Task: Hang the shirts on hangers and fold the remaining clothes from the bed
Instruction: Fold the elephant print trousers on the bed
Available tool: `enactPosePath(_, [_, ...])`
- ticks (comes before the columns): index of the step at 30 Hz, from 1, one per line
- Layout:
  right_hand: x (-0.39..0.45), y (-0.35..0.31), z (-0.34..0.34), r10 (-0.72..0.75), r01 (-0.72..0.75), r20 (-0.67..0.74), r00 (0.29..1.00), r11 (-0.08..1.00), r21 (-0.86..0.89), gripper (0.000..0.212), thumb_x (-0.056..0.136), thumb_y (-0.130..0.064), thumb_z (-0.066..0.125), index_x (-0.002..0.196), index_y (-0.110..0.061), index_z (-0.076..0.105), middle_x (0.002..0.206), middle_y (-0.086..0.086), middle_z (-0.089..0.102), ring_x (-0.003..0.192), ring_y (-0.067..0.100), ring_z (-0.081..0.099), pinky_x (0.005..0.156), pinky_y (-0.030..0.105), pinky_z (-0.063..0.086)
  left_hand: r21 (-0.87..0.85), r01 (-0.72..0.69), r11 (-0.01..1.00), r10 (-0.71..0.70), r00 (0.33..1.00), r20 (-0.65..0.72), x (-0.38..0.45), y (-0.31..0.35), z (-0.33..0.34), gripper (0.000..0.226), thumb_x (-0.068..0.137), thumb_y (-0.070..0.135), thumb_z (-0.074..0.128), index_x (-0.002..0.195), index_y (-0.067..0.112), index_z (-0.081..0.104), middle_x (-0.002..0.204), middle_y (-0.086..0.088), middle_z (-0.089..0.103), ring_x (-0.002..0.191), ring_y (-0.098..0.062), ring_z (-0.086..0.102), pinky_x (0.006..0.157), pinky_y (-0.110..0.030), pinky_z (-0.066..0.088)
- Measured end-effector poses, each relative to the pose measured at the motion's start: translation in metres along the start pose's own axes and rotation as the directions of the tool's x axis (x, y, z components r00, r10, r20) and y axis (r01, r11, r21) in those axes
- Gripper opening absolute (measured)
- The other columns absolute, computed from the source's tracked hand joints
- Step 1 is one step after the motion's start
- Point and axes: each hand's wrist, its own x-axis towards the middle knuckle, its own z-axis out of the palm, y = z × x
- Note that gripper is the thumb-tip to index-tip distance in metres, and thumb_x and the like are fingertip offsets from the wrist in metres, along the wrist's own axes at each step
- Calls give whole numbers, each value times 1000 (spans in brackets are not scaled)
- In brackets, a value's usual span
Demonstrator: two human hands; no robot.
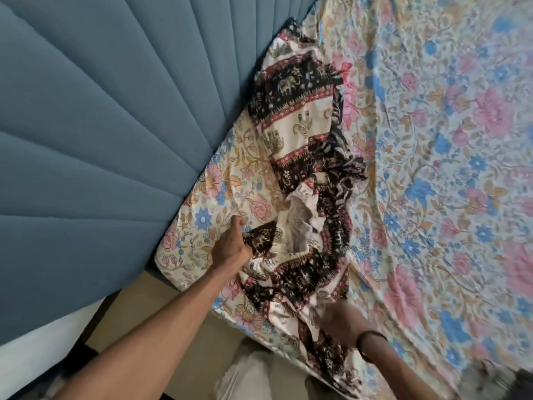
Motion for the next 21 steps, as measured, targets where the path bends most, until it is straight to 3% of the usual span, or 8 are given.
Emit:
enactPosePath(2, [7,-19,-27,13,10,-178,984,992,126,26,102,-39,56,77,-34,49,77,-10,51,81,22,58,73,33,49,107,-2,994,-3,999,46,-11,5,2,75,85,-8,62,143,23,27,82,0,51,59,-15,50,45,-25,40])
enactPosePath(4, [22,-59,-57,49,142,-483,874,925,351,14,100,-34,63,103,-20,60,91,-12,55,82,16,58,70,25,48,305,-41,952,58,997,-48,-20,15,4,74,82,1,66,144,22,33,105,-7,54,92,-22,56,74,-36,53])
enactPosePath(6, [45,-88,-78,131,197,-593,794,868,455,48,92,-31,75,132,-17,50,120,0,51,98,17,57,79,28,53,321,-148,935,210,963,-169,-22,24,7,60,85,14,68,141,20,47,121,-8,50,109,-23,48,94,-43,48])
enactPosePath(8, [63,-102,-90,202,124,-567,798,866,483,69,83,-30,84,137,-19,42,130,8,43,107,22,50,92,37,54,203,-289,936,327,926,-189,-18,33,13,46,94,23,63,139,19,52,122,-7,54,107,-21,48,94,-42,47])
enactPosePath(10, [70,-109,-92,256,18,-563,786,901,434,58,84,-30,84,126,-17,47,122,10,46,102,22,48,93,39,55,108,-389,915,402,902,-156,-12,45,17,40,98,16,57,137,19,50,121,-6,59,106,-20,53,95,-42,50])
enactPosePath(13, [64,-122,-70,-2,135,-629,777,977,165,38,93,-27,74,123,-13,55,123,11,60,98,21,57,96,41,57,145,-478,866,494,862,-109,4,64,9,47,93,1,58,133,23,47,123,-8,52,106,-23,54,82,-39,59])
enactPosePath(17, [66,-117,-13,-92,91,-339,936,996,-17,111,80,-62,76,161,-14,17,161,12,34,144,34,41,124,53,30,582,-542,606,506,827,244,19,84,-16,75,84,-3,67,146,35,50,166,-11,15,147,-36,27,119,-57,34])
enactPosePath(21, [41,-97,13,-70,54,-259,963,996,-69,95,89,-40,77,157,-21,13,139,11,56,95,24,66,90,43,60,749,-501,434,402,852,337,33,87,-44,82,87,-1,58,157,34,32,170,-13,2,153,-39,17,121,-62,24])
